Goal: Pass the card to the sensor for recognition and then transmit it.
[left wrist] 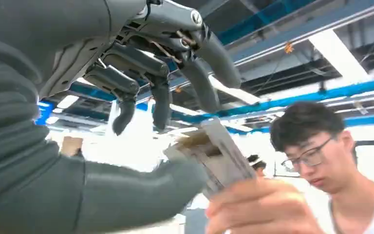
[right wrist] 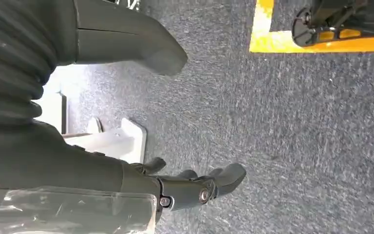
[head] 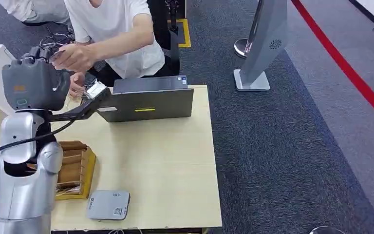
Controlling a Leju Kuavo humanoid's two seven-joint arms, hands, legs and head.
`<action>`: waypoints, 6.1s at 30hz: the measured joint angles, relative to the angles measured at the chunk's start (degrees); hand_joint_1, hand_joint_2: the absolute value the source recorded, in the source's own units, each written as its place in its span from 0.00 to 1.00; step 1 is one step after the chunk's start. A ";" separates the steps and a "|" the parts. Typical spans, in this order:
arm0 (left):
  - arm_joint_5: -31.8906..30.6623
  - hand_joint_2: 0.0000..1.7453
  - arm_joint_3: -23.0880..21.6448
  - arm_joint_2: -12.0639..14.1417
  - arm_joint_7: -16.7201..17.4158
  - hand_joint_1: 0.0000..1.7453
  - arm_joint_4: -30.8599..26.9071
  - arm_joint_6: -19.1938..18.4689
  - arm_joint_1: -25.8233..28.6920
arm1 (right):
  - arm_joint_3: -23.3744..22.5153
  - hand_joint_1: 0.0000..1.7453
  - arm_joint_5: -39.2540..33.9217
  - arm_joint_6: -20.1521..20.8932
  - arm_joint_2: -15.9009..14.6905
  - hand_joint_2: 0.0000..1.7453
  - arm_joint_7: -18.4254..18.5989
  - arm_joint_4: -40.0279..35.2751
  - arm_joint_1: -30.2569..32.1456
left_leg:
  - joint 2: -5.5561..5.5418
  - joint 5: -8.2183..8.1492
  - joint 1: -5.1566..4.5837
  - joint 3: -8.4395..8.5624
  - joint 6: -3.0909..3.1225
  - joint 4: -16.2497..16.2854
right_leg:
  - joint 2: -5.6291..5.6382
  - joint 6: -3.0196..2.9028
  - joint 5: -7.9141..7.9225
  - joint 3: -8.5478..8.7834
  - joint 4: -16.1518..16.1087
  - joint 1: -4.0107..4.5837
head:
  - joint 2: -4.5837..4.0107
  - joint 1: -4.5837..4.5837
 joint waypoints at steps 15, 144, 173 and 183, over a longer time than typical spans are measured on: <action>0.00 1.00 0.50 -6.14 -8.79 0.00 -18.26 -2.56 15.73 | 8.30 0.00 -15.83 -1.05 -0.09 1.00 7.80 -4.04 3.48 | -0.01 -0.01 0.00 0.07 -0.01 -0.01 | -0.02 -0.01 0.01 0.09 0.00 0.00 | 0.00 0.11; -0.02 1.00 20.00 -9.07 -1.96 1.00 -8.19 -6.23 41.35 | 33.97 0.00 -26.55 -0.59 1.38 1.00 20.00 -28.11 20.39 | -0.21 -0.12 0.01 0.34 -0.08 -0.12 | -0.34 0.00 -0.23 0.43 0.00 0.01 | 0.00 -0.04; -0.02 1.00 18.46 -9.27 -4.04 1.00 -14.23 -6.45 40.93 | 34.23 0.00 -26.49 -0.28 1.38 1.00 20.70 -28.46 20.73 | -0.26 -0.11 0.02 0.35 -0.08 -0.12 | -0.37 0.00 -0.23 0.42 0.00 0.01 | 0.00 -0.04; 0.33 1.00 5.16 -7.54 -5.88 1.00 -27.99 -14.16 24.53 | 32.96 0.00 -25.48 -0.26 1.38 1.00 19.89 -28.11 20.15 | -0.33 0.01 0.01 0.36 -0.05 -0.11 | -0.46 0.01 -0.12 0.49 0.00 0.01 | 0.00 -0.05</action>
